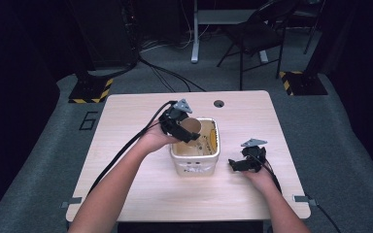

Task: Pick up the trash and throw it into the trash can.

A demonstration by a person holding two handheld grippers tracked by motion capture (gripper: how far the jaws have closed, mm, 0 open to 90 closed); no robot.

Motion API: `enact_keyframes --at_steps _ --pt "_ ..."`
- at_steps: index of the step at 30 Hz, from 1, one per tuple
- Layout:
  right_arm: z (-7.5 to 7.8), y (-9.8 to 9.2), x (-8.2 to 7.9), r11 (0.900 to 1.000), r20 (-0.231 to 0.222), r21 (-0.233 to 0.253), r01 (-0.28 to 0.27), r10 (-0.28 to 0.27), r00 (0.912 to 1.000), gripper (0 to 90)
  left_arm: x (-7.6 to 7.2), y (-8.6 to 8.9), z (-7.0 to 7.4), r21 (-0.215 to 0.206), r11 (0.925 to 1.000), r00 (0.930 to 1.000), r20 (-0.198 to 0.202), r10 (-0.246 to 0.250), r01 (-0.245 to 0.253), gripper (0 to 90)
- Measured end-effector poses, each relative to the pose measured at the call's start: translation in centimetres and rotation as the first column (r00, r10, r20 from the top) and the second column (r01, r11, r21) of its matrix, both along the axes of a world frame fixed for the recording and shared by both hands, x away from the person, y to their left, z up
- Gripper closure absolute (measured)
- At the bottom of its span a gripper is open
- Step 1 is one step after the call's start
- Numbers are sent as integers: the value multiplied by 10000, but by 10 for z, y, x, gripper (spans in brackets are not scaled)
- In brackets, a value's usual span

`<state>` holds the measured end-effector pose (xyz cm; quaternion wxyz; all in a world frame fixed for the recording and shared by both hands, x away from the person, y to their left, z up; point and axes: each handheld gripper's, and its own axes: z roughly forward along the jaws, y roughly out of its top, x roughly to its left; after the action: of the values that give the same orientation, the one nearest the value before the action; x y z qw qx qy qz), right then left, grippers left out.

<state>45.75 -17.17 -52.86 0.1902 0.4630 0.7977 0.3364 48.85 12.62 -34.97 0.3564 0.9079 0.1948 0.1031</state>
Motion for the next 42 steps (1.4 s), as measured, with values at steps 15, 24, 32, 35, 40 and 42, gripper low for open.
enact_keyframes --at_steps 15,24,32,35,40,42 --pt "0 1 0 10000 -48 40 15 -15 10000 0 0 -15 -21 285 9991 9994 -93 -325 328 183" --pt "0 1 0 10000 -45 38 14 -14 10000 0 0 -18 -32 383 9988 9994 -168 -296 302 182" --pt "0 1 0 10000 -45 39 13 -13 10000 0 1 -20 -37 457 9982 9989 -298 -371 384 175" --pt "0 1 0 10000 -47 40 16 -16 10000 0 2 -22 -40 597 9975 9989 -283 -368 385 172" --pt "0 1 0 10000 -47 40 15 -15 10000 0 2 -22 -40 719 9966 9988 -298 -375 396 150" --pt "0 1 0 10000 -44 38 15 -15 10000 0 2 -22 -40 760 9962 9987 -300 -405 426 143"
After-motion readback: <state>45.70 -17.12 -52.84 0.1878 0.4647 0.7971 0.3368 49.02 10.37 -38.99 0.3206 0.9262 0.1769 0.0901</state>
